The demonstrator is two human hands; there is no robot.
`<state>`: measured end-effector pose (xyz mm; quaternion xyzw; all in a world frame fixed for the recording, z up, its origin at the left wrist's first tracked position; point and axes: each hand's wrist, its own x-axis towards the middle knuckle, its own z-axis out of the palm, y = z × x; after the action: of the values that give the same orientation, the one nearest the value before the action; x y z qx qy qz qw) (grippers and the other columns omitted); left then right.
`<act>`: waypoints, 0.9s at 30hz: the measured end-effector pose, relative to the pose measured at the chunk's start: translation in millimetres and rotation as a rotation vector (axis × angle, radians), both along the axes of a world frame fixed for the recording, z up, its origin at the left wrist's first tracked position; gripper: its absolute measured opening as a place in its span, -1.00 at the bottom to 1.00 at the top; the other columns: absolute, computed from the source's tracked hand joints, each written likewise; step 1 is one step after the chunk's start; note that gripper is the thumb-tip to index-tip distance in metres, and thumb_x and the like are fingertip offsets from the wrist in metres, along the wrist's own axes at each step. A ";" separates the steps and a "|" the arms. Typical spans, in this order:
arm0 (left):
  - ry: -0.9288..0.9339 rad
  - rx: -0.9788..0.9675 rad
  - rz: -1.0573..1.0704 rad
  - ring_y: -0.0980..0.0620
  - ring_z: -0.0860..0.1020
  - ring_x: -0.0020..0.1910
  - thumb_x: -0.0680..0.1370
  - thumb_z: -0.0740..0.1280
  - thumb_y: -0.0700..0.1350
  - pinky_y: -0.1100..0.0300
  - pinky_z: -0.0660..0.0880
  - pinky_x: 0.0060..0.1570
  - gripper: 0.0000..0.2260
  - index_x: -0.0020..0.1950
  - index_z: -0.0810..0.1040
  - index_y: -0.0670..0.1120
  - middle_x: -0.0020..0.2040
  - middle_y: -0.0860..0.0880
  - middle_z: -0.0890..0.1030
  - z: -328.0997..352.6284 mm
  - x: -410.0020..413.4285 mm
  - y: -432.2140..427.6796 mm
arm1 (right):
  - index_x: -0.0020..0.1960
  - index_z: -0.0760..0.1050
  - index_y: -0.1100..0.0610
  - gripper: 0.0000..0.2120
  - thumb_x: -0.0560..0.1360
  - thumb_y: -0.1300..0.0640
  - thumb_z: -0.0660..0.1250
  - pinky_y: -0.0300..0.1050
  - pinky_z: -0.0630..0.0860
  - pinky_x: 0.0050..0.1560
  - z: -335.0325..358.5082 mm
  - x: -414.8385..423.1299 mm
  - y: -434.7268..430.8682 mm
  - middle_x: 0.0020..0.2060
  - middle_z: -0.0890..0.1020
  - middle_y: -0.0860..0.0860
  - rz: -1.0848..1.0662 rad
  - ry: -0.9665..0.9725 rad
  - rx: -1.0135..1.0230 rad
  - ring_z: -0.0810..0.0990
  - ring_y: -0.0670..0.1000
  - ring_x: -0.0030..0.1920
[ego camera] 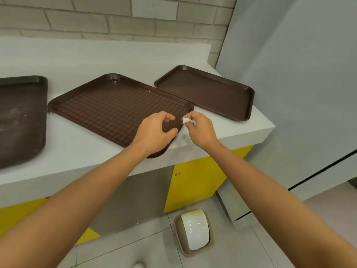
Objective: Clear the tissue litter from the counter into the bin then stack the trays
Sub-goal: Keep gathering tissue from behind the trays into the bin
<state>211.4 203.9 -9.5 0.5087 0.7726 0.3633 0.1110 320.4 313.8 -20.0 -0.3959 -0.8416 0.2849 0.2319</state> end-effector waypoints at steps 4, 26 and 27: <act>-0.072 0.011 0.040 0.07 0.49 0.18 0.50 0.35 -0.04 0.21 0.40 0.14 -0.67 0.26 0.49 -0.04 0.21 0.00 0.54 -6.8 43.2 -8.3 | 0.10 0.54 0.16 -0.83 0.57 0.23 0.21 -0.38 0.27 -0.07 -19.2 42.8 -7.0 0.08 0.59 0.06 -0.011 0.048 -0.008 0.51 0.00 0.11; -0.564 -0.370 0.151 0.03 0.51 0.14 0.51 0.35 -0.11 0.28 0.39 0.06 -0.70 0.24 0.50 -0.04 0.18 0.00 0.55 -281.2 166.7 -43.9 | 0.07 0.53 0.18 -0.80 0.53 0.32 0.19 -0.36 0.36 -0.27 -287.7 184.6 -53.6 -0.13 0.52 -0.02 -0.161 -0.223 -0.505 0.46 -0.06 -0.21; -0.576 -0.398 0.163 0.02 0.51 0.15 0.51 0.35 -0.09 0.26 0.40 0.09 -0.70 0.24 0.50 -0.04 0.18 0.01 0.55 -303.9 169.8 -45.1 | 0.06 0.53 0.18 -0.81 0.53 0.31 0.19 -0.46 0.34 -0.37 -306.8 188.6 -53.8 -0.14 0.51 -0.03 -0.187 -0.245 -0.516 0.45 -0.07 -0.24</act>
<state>381.2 158.8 -313.4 0.2907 0.8033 0.3416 0.3918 509.0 260.0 -326.9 -0.5491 -0.7229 0.4168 0.0458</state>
